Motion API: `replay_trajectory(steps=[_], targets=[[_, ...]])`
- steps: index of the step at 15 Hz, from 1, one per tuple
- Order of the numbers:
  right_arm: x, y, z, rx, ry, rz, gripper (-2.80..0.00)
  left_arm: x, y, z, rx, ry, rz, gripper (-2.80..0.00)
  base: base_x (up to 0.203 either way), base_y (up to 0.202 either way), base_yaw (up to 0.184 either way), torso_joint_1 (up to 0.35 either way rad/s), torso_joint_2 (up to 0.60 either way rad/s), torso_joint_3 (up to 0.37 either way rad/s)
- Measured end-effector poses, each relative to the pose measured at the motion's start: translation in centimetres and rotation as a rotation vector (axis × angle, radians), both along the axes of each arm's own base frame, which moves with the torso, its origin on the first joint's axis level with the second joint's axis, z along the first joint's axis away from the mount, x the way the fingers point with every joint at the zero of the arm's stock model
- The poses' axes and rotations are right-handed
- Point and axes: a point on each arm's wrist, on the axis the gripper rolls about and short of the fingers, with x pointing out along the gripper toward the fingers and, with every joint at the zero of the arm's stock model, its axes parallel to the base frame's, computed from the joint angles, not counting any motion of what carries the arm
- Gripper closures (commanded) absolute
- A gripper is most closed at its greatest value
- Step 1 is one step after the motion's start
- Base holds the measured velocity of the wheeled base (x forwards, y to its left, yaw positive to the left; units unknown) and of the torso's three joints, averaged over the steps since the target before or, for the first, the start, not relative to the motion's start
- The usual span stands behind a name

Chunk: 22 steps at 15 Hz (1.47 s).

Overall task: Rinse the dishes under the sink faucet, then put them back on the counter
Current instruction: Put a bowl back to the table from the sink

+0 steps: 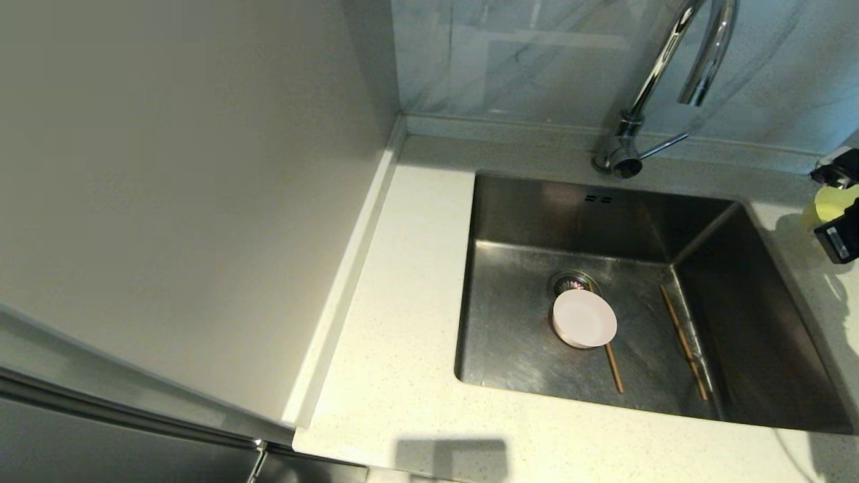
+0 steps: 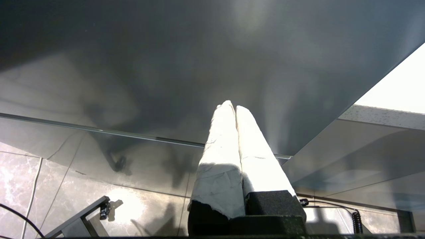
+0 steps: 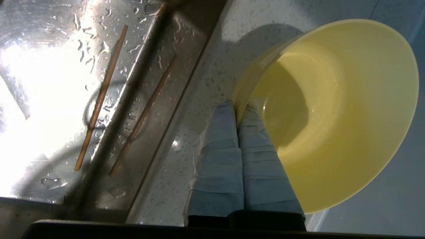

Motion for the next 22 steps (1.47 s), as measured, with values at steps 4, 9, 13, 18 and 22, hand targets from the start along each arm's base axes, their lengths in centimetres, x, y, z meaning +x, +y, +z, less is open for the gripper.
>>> replay_trajectory(steps=[4,9,13,18,22], targets=[[0.3,-0.2,-0.7,-0.001,0.022,-0.019,0.00,0.0,0.0,0.0,0.000,0.000,0.000,0.00,0.000,0.000,0.000,0.000,0.00,0.000],[0.7,-0.4,-0.9,-0.019,-0.009,-0.024,-2.80,0.0,0.0,0.0,0.000,0.000,0.001,0.00,0.000,0.000,0.000,0.000,0.00,0.000],[0.6,-0.4,0.2,-0.023,-0.086,-0.034,-2.80,0.0,0.0,0.0,0.000,0.000,0.001,0.00,0.000,0.000,0.000,0.000,0.00,0.000],[-3.7,2.7,6.2,0.150,-0.234,0.030,-2.80,0.0,0.0,0.0,0.000,0.000,0.001,0.00,0.000,0.000,0.000,0.000,0.00,0.000],[-7.7,8.5,6.1,0.279,-0.015,0.135,-2.80,0.0,0.0,0.0,0.000,0.000,0.001,0.00,0.000,0.000,0.000,0.000,0.00,0.000]])
